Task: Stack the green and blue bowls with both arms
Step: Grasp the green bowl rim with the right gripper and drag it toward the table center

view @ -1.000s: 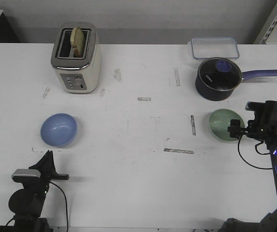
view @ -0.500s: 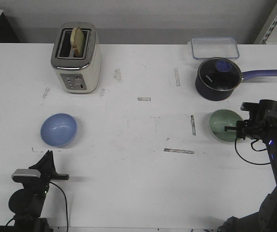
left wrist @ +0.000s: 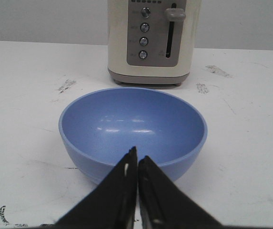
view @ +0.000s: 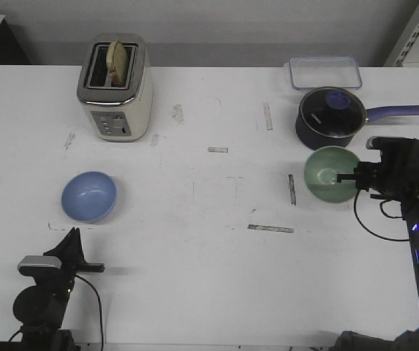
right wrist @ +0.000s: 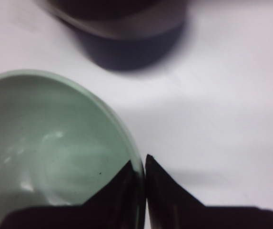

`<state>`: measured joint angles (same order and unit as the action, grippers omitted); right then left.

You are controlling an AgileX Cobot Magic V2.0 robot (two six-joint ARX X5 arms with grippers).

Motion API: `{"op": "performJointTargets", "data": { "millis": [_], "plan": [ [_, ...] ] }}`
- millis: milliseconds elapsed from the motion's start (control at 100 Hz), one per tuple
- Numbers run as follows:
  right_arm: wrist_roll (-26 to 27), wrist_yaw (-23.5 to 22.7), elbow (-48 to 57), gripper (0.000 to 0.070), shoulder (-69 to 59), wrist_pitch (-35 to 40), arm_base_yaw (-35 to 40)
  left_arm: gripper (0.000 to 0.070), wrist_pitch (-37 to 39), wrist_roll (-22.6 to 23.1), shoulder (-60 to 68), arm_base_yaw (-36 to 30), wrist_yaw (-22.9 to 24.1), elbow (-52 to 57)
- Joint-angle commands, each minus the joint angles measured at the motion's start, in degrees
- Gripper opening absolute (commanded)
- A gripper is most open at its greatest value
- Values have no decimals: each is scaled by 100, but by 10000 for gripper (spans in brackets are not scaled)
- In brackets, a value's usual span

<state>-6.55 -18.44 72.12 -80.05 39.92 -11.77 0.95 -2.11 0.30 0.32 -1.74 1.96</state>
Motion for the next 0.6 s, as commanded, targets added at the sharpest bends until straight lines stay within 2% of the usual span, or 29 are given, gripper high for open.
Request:
{"op": "performJointTargets", "data": {
  "millis": [0, 130, 330, 450, 590],
  "plan": [
    [173, -321, 94, 0, 114, 33, 400, 1, 87, -9, -11, 0, -7, -118],
    [522, -529, 94, 0, 210, 90, 1488, 1, 87, -9, -11, 0, -7, -118],
    [697, -372, 94, 0, -133, 160, 3145, 1, 87, -9, -11, 0, -7, -118],
    [697, -341, 94, 0, -505, 168, 3849, 1, 87, -9, -11, 0, -7, -118],
    [691, 94, 94, 0, -949, 151, 4367, 1, 85, -9, -11, 0, -7, -118]
  ]
}}
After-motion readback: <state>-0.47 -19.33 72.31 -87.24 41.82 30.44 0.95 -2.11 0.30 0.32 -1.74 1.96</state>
